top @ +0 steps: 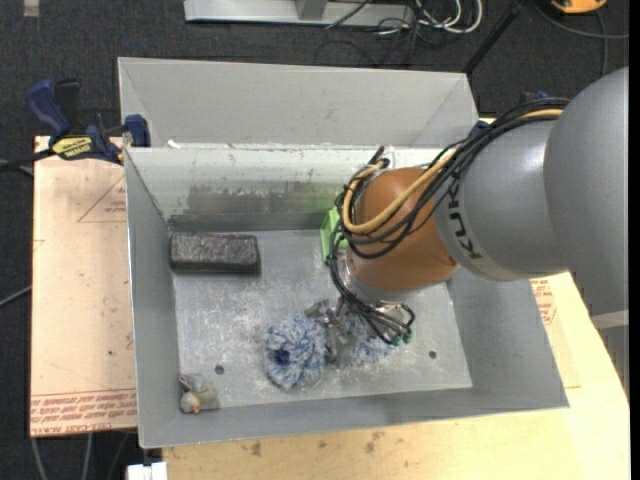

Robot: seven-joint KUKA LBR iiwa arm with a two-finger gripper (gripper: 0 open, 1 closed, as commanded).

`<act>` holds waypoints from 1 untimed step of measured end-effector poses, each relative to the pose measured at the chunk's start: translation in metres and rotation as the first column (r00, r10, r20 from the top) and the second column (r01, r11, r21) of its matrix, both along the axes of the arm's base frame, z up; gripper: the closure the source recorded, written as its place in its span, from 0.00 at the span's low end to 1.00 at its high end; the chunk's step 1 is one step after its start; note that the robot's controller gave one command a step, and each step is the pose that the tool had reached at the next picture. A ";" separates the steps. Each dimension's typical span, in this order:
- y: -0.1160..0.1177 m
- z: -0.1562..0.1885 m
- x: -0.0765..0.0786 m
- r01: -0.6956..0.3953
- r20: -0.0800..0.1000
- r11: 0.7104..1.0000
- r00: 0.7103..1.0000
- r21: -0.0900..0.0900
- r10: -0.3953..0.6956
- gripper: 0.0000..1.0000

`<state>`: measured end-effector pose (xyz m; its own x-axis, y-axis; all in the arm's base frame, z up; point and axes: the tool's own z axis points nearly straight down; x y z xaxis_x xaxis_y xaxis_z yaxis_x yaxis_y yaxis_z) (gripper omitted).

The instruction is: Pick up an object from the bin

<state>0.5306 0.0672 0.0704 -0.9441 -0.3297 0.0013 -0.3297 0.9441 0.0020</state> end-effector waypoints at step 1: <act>0.000 0.000 0.000 0.000 0.000 1.000 1.000 0.000 0.000 1.00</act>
Offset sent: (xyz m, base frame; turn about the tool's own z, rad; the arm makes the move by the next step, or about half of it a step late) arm 0.0193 0.0112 0.1095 -0.0178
